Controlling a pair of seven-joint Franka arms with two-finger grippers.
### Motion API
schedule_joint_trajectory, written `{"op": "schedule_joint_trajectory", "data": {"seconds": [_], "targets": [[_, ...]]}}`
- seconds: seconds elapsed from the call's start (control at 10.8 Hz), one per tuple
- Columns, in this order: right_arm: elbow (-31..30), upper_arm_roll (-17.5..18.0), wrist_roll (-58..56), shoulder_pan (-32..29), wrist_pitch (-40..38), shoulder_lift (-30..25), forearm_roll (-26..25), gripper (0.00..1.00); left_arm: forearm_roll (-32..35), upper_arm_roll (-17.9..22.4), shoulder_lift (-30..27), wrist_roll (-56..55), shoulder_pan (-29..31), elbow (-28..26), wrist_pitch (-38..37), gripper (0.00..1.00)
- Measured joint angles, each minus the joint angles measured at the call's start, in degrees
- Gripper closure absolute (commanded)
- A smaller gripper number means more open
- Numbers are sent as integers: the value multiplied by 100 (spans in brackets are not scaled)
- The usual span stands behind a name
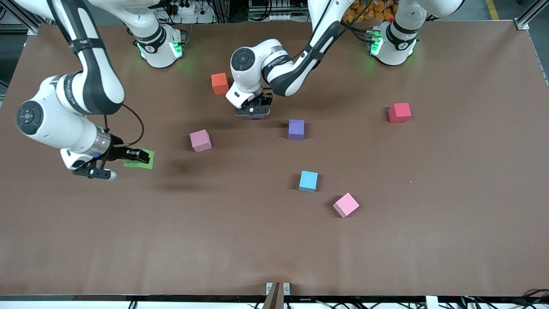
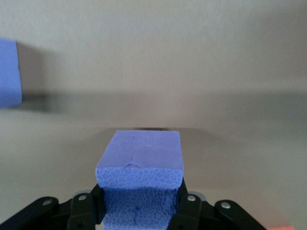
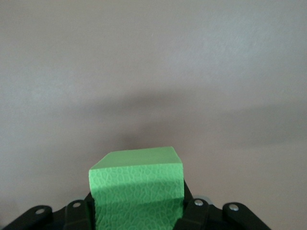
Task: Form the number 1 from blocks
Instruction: 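Lower the purple block with the left gripper while the right gripper carries green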
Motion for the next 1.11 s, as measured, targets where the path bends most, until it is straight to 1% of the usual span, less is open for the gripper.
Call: {"op": "schedule_joint_trajectory", "data": {"seconds": [0.19, 0.37, 0.56, 0.83, 1.02, 1.11], "targets": [[-166, 3, 362, 228, 0, -113, 52, 55, 1, 78, 195, 413, 2, 186, 3, 100], [-239, 7, 600, 452, 0, -144, 64, 55, 1, 112, 283, 633, 2, 252, 13, 100], [-287, 7, 671, 513, 1, -144, 66, 55, 1, 123, 370, 658, 2, 416, 18, 100], [-293, 8, 672, 588, 9, -144, 301, 54, 1, 271, 629, 658, 15, 788, 21, 100], [-293, 8, 674, 682, 43, -144, 317, 54, 1, 327, 655, 658, 68, 864, 21, 100], [-294, 8, 674, 704, 55, -144, 318, 54, 1, 333, 659, 658, 101, 887, 24, 91]]}}
